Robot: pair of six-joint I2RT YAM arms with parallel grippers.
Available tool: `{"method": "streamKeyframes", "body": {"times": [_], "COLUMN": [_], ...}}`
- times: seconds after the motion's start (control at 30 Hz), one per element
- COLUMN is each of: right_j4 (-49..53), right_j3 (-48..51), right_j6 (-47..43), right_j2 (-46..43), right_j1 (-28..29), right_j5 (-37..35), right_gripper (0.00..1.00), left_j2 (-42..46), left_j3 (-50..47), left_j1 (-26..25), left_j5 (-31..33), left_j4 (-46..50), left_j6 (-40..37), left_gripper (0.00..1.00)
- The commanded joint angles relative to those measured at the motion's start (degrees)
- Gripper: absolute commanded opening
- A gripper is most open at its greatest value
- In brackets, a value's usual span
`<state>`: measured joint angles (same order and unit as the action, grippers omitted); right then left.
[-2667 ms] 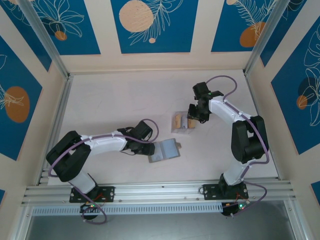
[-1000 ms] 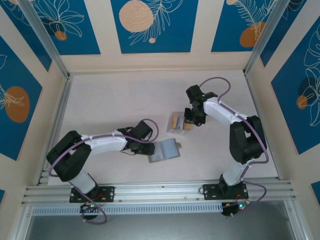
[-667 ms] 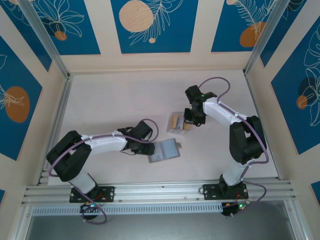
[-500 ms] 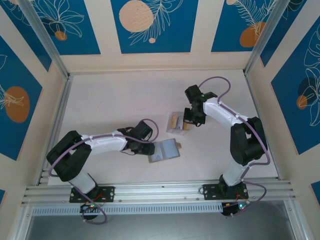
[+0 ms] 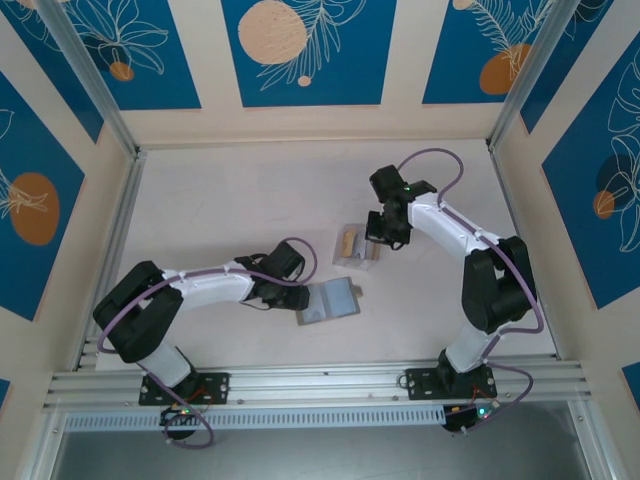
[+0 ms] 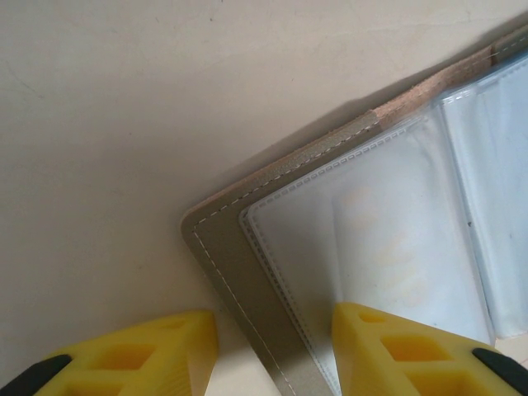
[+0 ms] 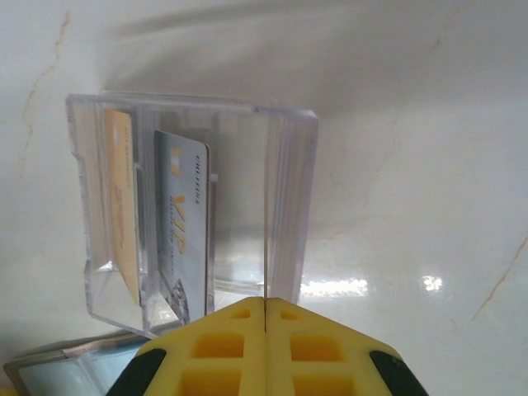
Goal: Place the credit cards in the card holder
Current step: Pick up the credit card from the storage box.
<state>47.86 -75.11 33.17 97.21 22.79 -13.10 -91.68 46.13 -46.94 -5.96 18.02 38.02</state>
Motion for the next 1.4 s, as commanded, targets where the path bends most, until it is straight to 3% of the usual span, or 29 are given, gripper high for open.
{"method": "streamKeyframes", "body": {"times": [0.0, 0.2, 0.57, 1.37], "right_j4": [0.8, 0.7, 0.5, 2.4], "right_j3": [-2.0, -2.9, -3.4, -4.6], "right_j6": [-0.6, -0.5, -0.6, -1.6], "right_j2": [1.8, 4.0, 6.1, 3.7], "right_j1": [0.6, 0.9, 1.2, 1.5], "right_j5": [1.5, 0.9, 0.8, 0.2], "right_gripper": [0.00, 0.01, 0.18, 0.10], "left_j2": [-4.5, -4.1, -4.1, -3.5], "left_j3": [-2.6, -2.9, -3.0, -3.4], "left_j1": [-0.3, -0.2, 0.1, 0.3], "left_j5": [-3.1, -3.0, -3.1, -3.4], "left_j4": [-5.2, -5.1, -5.0, -5.2], "left_j6": [0.0, 0.0, -0.2, 0.4], "left_gripper": [0.43, 0.43, 0.43, 0.42]}}
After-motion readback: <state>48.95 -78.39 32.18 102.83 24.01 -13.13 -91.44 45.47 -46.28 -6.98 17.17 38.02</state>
